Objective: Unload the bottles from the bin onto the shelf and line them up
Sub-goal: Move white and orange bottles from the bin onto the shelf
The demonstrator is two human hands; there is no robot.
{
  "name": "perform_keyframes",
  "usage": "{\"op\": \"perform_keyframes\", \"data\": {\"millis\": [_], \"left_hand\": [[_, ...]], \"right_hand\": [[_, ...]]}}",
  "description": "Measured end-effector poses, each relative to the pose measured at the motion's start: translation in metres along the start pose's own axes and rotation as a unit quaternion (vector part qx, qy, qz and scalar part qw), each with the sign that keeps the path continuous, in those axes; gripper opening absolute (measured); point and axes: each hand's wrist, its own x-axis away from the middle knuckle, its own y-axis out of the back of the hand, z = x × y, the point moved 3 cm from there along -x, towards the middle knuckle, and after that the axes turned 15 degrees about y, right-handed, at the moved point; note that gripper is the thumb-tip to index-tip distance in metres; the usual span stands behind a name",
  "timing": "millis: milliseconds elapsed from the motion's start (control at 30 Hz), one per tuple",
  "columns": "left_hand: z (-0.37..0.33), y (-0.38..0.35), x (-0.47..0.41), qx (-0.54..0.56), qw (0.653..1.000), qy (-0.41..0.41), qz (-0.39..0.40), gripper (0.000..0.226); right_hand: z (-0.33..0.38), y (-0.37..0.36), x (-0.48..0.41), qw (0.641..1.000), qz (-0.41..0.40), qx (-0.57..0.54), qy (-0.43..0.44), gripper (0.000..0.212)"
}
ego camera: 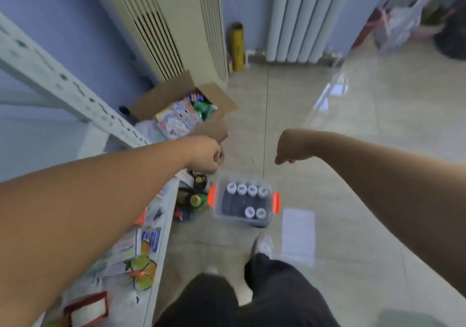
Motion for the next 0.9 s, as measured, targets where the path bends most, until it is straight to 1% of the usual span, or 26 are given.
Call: {"op": "perform_keyframes", "data": {"millis": [33,100,167,200,267,300,433,467,533,600,633,700,733,800,833,900], "left_hand": [[-0.008,-0.017,-0.013,-0.002,1.0,-0.006,0.026,0.028],[-0.022,-0.05,-0.039,-0.012,0.998,-0.021,0.054,0.029],[-0.033,-0.084,-0.07,-0.011,0.998,-0.027,0.063,0.029],[-0.039,-0.103,-0.087,-0.001,0.997,-0.032,0.07,0.029],[-0.049,-0.142,-0.123,0.026,0.995,-0.037,0.083,0.028],[-0.053,-0.162,-0.141,0.038,0.995,-0.033,0.088,0.022],[-0.068,-0.24,-0.203,0.102,0.989,-0.013,0.11,0.019],[-0.071,-0.259,-0.216,0.118,0.986,-0.008,0.118,0.017],[-0.076,-0.291,-0.238,0.131,0.983,0.002,0.126,0.016],[-0.083,-0.318,-0.254,0.117,0.986,-0.015,0.119,0.016],[-0.087,-0.33,-0.262,0.108,0.987,-0.028,0.115,0.018],[-0.097,-0.351,-0.276,0.114,0.986,-0.038,0.116,0.025],[-0.102,-0.36,-0.283,0.128,0.984,-0.035,0.12,0.028],[-0.115,-0.376,-0.292,0.153,0.98,-0.028,0.122,0.025],[-0.12,-0.383,-0.296,0.159,0.98,-0.024,0.12,0.023],[-0.128,-0.393,-0.303,0.164,0.981,-0.014,0.105,0.021]], "right_hand": [[-0.009,-0.019,-0.007,1.0,0.012,-0.013,-0.015,0.021],[-0.023,-0.055,-0.024,0.999,0.033,-0.024,-0.019,0.029],[-0.037,-0.09,-0.046,0.999,0.026,-0.026,-0.016,0.037],[-0.043,-0.108,-0.055,0.999,0.019,-0.028,-0.021,0.037],[-0.053,-0.144,-0.08,0.999,0.001,-0.019,-0.026,0.029],[-0.057,-0.163,-0.094,0.999,0.002,-0.016,-0.029,0.025],[-0.069,-0.237,-0.153,0.999,0.029,-0.003,-0.025,0.011],[-0.073,-0.253,-0.168,0.999,0.024,-0.001,-0.026,0.012],[-0.083,-0.28,-0.194,0.999,0.011,0.006,-0.038,0.02],[-0.093,-0.302,-0.215,0.999,0.009,0.008,-0.053,0.03],[-0.098,-0.314,-0.224,0.998,0.019,0.023,-0.056,0.034],[-0.109,-0.334,-0.24,0.992,0.048,0.109,-0.048,0.037],[-0.113,-0.342,-0.247,0.984,0.065,0.162,-0.035,0.037],[-0.117,-0.356,-0.258,0.963,0.111,0.244,-0.017,0.035],[-0.119,-0.363,-0.262,0.955,0.135,0.263,-0.018,0.035],[-0.123,-0.374,-0.268,0.948,0.171,0.267,-0.026,0.04]]}}
